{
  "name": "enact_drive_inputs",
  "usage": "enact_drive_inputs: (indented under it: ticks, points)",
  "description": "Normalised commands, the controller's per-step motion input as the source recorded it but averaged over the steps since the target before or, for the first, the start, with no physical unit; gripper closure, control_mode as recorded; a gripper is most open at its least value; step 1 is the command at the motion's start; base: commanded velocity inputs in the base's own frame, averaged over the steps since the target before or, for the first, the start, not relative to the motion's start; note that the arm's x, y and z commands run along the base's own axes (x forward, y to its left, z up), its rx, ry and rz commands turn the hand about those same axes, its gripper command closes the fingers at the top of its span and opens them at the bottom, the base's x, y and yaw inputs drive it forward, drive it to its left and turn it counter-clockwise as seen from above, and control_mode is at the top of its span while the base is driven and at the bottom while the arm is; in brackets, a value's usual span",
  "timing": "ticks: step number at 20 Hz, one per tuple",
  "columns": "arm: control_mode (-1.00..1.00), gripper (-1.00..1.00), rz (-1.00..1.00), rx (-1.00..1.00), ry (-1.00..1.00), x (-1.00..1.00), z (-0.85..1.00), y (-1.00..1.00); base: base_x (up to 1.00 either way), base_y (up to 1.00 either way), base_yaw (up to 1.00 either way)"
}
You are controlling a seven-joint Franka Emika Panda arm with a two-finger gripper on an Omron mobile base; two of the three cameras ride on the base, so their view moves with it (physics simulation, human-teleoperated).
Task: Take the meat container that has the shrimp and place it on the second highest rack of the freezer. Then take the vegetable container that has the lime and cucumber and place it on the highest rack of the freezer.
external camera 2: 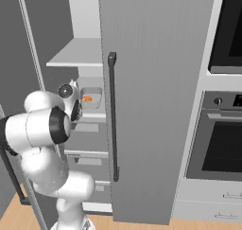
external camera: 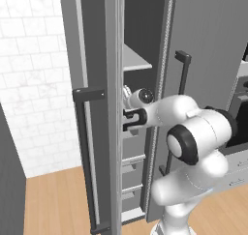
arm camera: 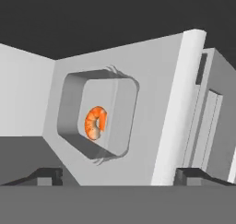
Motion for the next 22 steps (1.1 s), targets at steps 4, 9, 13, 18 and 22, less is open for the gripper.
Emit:
enact_drive_inputs:
  ticks: [4, 9, 13, 18, 22]
  points:
    - [-1.00, -1.00, 0.00, 0.15, -0.11, -0.52, 1.00, -0.21, 0.00, 0.00, 0.00]
    - [-1.00, -1.00, 0.00, 0.08, 0.10, -0.63, 1.00, -0.34, 0.00, 0.00, 0.00]
    - [-1.00, -1.00, 0.00, -0.01, 0.32, -0.78, 0.90, -0.39, 0.00, 0.00, 0.00]
    - [-1.00, -1.00, 0.03, -0.19, 0.41, -0.90, 0.25, -0.18, 0.00, 0.00, 0.00]
    - [-1.00, -1.00, 0.21, -0.29, 0.40, -0.90, 0.00, -0.35, 0.00, 0.00, 0.00]
